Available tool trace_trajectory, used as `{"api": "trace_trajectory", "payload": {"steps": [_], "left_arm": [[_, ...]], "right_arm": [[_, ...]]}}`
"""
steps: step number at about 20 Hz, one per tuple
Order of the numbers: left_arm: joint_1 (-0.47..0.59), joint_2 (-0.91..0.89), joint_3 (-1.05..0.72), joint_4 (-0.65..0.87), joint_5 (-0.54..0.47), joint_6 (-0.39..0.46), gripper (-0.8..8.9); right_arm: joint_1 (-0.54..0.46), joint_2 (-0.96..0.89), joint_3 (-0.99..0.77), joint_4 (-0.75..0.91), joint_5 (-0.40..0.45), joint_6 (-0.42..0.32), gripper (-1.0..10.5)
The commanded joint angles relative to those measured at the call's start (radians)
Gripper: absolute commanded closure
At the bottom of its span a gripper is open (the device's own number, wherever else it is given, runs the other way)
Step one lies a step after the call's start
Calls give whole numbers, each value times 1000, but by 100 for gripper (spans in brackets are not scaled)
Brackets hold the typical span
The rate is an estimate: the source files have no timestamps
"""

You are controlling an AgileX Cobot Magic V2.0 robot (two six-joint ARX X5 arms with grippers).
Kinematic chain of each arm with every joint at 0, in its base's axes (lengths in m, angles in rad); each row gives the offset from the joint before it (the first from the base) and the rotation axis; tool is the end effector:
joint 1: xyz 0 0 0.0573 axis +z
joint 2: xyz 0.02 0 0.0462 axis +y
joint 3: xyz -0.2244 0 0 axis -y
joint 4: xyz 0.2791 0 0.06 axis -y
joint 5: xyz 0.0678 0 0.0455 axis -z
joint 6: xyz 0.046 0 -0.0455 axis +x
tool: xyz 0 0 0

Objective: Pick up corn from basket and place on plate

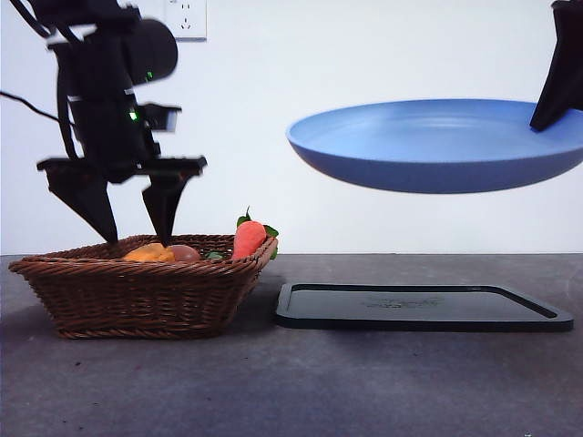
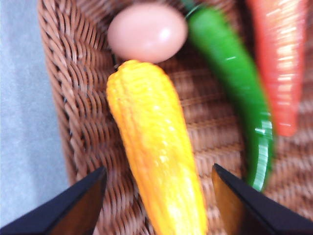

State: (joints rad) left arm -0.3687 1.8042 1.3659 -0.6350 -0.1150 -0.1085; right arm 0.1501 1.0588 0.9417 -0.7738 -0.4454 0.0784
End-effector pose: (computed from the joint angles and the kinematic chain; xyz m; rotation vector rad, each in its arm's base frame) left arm 0.3790 -0.1408 0.1580 0.1597 1.0535 -0.1715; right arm 0.2571 0.0589 0.2411 0.2039 0.9157 0.5203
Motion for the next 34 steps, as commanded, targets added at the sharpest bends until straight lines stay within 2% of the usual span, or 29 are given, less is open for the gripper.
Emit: {"api": "trace_trajectory", "payload": {"steps": [1, 6, 15, 20, 24, 26, 29, 32, 34], "left_arm": [[-9, 52, 34, 7, -10, 19, 464], [-20, 95, 34, 17, -10, 18, 481], [-25, 95, 34, 24, -9, 11, 689], [-24, 66, 34, 10, -9, -10, 700], [-24, -36, 34, -4, 1, -16, 700], [-26, -114, 34, -8, 66, -26, 700], [-46, -238, 34, -16, 229, -69, 699], [-110, -327, 34, -17, 404, -78, 699], [-174, -334, 34, -16, 453, -76, 699]], "right_arm": [[2, -5, 22, 7, -10, 0, 944], [2, -9, 22, 3, -10, 0, 944], [2, -10, 22, 3, -10, -4, 944], [2, -10, 22, 3, -9, -4, 944], [2, -6, 22, 7, -6, 9, 944], [2, 6, 22, 22, -6, 32, 944], [3, 55, 22, 43, -7, 58, 944], [3, 140, 22, 85, -29, 86, 944], [3, 196, 22, 116, -58, 115, 944]]}}
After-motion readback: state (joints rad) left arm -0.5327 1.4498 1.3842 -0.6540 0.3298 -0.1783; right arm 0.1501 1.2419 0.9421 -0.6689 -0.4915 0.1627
